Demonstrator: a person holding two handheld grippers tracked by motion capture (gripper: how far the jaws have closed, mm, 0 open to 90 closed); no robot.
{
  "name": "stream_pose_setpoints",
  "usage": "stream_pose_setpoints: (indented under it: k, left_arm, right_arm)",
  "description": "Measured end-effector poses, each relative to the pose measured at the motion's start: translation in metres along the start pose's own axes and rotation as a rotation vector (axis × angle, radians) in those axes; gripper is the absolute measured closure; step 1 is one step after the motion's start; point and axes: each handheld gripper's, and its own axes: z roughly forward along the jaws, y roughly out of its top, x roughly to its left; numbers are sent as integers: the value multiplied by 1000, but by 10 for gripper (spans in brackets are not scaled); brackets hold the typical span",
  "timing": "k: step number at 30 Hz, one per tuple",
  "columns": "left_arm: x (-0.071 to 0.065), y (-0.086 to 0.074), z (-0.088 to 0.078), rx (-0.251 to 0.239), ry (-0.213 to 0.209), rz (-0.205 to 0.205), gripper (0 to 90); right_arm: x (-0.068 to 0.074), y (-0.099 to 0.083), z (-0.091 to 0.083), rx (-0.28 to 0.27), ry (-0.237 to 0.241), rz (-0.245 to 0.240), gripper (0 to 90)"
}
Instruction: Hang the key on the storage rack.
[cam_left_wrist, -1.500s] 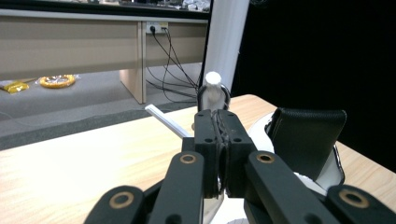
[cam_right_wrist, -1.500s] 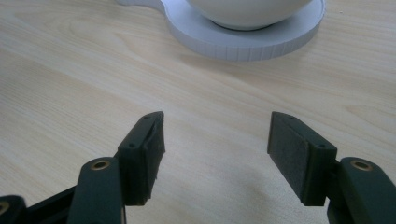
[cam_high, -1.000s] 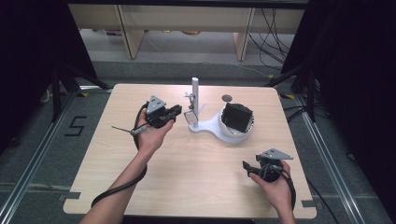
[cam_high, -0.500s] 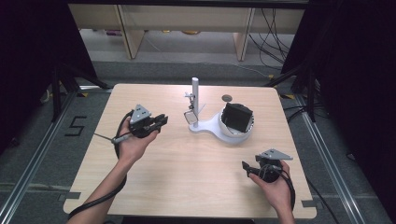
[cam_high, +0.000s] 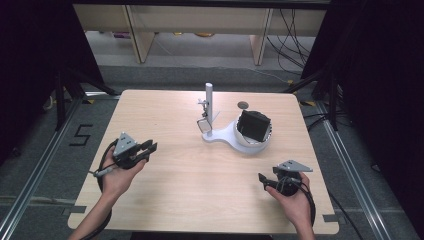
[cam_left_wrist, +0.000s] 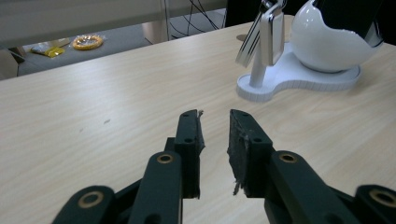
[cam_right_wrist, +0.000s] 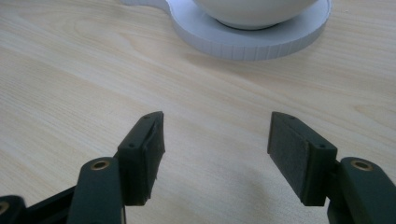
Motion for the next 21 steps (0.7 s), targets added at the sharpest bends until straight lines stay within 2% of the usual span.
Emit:
stream_pose_setpoints:
  k: [1, 2, 4, 6, 7, 9, 11, 12, 13, 14, 15, 16, 17, 18, 21]
  left_arm:
    - [1, -6, -3, -3, 4, -8, 719]
    - [2, -11, -6, -3, 13, -15, 712]
    - [3, -23, -12, -15, 27, -31, 691]
    - [1, -36, -15, -26, 33, -38, 659]
    - [1, -43, -16, -36, 36, -34, 644]
    - [-1, -56, -17, -40, 38, -53, 623]
    - [-2, -65, -16, -42, 36, -66, 609]
    - [-3, -67, -17, -33, 37, -71, 588]
    - [-4, -68, -16, -47, 36, -77, 566]
    - [-5, -69, -18, -55, 42, -74, 545]
    - [-6, -70, -18, -71, 39, -82, 526]
    - [-6, -72, -18, -86, 40, -87, 510]
    - [-6, -72, -20, -79, 50, -82, 498]
    - [-5, -74, -19, -89, 51, -80, 487]
    - [-3, -77, -18, -94, 58, -95, 453]
  right_arm:
    - [0, -1, 2, -13, -4, -6, 376]
    - [1, 0, 2, 0, -14, 6, 377]
    - [1, 0, 0, 9, 10, 8, 376]
    - [1, 0, 0, 9, 3, 7, 377]
    - [1, -1, 1, 1, 11, 9, 377]
    - [2, -1, 1, 2, 14, 13, 378]
    - [3, -1, 1, 7, 1, 1, 378]
    - [3, -2, 3, -2, 10, -2, 378]
    - [8, -3, 2, 16, 14, 52, 377]
    - [7, -3, 1, 20, 8, 30, 377]
    - [8, -3, 1, 16, 13, 37, 377]
    - [5, -3, 3, 1, 8, 0, 378]
    - [4, -3, 2, -9, -1, -7, 377]
    - [4, -3, 1, -11, 21, -1, 377]
    - [4, -3, 0, -7, 12, 1, 377]
